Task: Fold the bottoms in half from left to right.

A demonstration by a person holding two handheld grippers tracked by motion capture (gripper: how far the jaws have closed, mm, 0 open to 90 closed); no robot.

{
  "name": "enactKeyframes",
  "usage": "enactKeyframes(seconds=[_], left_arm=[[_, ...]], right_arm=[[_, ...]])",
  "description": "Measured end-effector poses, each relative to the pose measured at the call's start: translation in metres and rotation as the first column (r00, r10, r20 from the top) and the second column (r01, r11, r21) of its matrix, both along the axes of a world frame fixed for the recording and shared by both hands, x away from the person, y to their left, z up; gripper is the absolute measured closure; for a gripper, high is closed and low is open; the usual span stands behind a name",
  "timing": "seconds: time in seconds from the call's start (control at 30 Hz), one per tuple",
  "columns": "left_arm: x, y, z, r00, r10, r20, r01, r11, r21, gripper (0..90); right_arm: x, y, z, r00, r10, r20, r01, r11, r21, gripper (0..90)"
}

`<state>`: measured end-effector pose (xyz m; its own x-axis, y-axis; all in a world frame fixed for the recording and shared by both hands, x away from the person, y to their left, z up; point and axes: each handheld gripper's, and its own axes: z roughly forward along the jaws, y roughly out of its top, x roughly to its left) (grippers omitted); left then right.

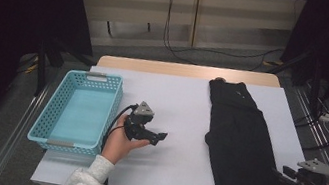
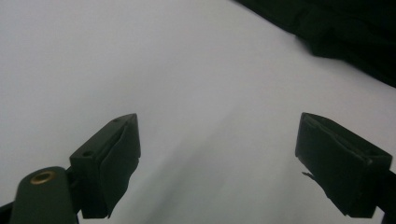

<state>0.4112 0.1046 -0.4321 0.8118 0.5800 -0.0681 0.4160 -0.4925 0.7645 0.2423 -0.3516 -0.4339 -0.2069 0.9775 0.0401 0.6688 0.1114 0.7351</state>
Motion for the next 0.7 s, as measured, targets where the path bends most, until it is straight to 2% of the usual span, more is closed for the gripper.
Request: enactKeyframes(seconds=[0.23,0.43,0.7], left_arm=[[-0.001,0.006,0.002,0.9999,0.011,0.012,-0.011,0.9999,0.007,13.1],[-0.004,0.012,0.002,0.9993,0.036,0.004,-0.036,0.9993,0.001,11.9],[-0.009,0.020,0.001,0.9985,0.055,0.001,-0.055,0.9983,0.018,11.6]], right_arm=[[0.014,0.016,0.000,0.9990,0.042,0.018,-0.042,0.9991,-0.001,42.4],[0.032,0.033,0.000,0.9940,0.102,0.038,-0.103,0.9946,0.011,37.0],[0.052,0.053,-0.001,0.9900,0.132,0.050,-0.133,0.9906,0.029,29.8]])
